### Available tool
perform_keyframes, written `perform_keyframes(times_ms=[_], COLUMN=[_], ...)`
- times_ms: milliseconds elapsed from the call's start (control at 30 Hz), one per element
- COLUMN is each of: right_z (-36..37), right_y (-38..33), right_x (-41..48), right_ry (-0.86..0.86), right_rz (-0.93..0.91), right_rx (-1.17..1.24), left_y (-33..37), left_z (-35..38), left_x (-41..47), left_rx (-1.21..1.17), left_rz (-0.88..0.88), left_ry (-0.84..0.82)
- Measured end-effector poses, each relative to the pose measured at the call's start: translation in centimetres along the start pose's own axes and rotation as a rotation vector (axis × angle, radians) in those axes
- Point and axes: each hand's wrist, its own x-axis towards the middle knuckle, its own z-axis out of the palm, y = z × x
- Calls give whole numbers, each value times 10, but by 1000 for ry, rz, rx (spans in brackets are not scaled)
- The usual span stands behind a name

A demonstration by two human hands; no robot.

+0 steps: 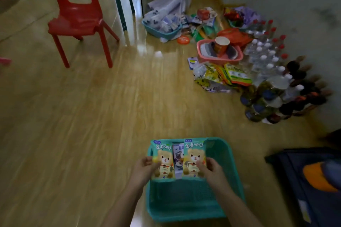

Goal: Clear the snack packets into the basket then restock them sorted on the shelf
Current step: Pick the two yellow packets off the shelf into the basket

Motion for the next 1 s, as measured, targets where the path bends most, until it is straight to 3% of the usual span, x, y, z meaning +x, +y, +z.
perform_keyframes(times_ms=[167, 333, 500, 600, 800, 1000], right_z=[22, 33, 31, 30, 8, -60], right_y=[75, 111, 119, 114, 71, -70], right_x=[106, 154, 151, 150, 128, 4], right_ry=[25, 130, 267, 281, 208, 223], right_rz=[-68, -182, -326, -279, -322, -349], right_rx=[-78, -234, -548, -741, -763, -750], left_y=[-59, -97, -95, -85, -42, 80], left_z=[16, 20, 24, 25, 23, 23], left_x=[102, 151, 148, 142, 116, -11], left_rx=[59, 180, 618, 840, 1081, 1085], left_rz=[87, 186, 267, 231, 336, 506], left_ry=[5, 104, 233, 255, 237, 168])
